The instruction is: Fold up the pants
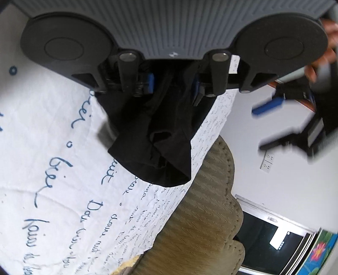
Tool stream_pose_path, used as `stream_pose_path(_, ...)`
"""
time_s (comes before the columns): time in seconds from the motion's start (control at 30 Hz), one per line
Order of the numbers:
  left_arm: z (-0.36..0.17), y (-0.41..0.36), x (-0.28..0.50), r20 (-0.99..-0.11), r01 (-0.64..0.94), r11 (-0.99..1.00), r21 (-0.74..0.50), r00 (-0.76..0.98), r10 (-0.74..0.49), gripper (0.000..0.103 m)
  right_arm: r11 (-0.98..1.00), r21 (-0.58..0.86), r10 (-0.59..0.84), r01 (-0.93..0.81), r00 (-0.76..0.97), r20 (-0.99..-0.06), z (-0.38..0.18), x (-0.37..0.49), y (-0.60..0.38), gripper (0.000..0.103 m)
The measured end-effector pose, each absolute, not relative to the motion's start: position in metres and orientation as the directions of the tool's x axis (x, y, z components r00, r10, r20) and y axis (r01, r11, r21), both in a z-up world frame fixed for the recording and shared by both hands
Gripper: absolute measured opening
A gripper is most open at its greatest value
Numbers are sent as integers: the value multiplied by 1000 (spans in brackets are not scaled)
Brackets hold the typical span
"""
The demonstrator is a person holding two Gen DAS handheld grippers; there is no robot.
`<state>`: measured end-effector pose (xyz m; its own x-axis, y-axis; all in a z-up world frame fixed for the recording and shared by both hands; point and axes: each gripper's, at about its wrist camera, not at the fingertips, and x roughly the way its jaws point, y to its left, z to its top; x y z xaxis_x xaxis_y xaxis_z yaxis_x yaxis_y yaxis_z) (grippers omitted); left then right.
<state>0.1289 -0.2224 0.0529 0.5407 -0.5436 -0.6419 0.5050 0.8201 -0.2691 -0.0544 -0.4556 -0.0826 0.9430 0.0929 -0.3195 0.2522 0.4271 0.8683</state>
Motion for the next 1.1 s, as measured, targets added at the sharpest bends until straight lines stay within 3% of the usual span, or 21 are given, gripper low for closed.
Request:
stream_pose_path(0.1,46,-185,132,-643,464,854,-236,584,-495,73,416,876,121,244,940,-319,-83,-62,-462,31)
stream_pose_path(0.17,40,-156,132,-642,422,883,-208,622,-448,73,482,838,97,256,935,-341,-71,-78,-465,38)
stream_pose_path(0.23,31,-128,132,-642,365,910,-198,653,-401,73,595,751,15,288,929,-369,-52,-95,-460,43)
stream_pose_path(0.27,26,-115,131,-646,340,918,-204,658,-387,73,650,688,-50,322,922,-384,-42,-101,-457,52)
stream_pose_path(0.37,11,-95,128,-664,314,924,-219,645,-377,73,796,500,-158,340,915,-371,-16,-101,-446,61)
stream_pose_path(0.57,3,-117,99,-658,387,921,-48,681,-321,74,914,277,-143,297,873,-465,-12,-54,-424,61)
stream_pose_path(0.63,1,-132,91,-655,422,907,14,689,-310,76,926,236,-148,295,857,-494,-15,-51,-419,53)
stream_pose_path(0.67,-1,-139,87,-654,435,900,40,692,-306,81,931,223,-146,290,852,-503,-15,-47,-417,37)
stream_pose_path(0.8,-5,-161,73,-631,467,874,131,720,-290,83,957,91,-193,275,838,-510,-15,-49,-410,13)
stream_pose_path(0.9,-6,-175,65,-623,488,856,170,726,-290,83,964,62,-194,259,844,-501,-9,-52,-412,7)
stream_pose_path(1.1,-8,-186,62,-619,511,839,188,725,-303,84,955,-33,-280,296,854,-439,19,-74,-412,5)
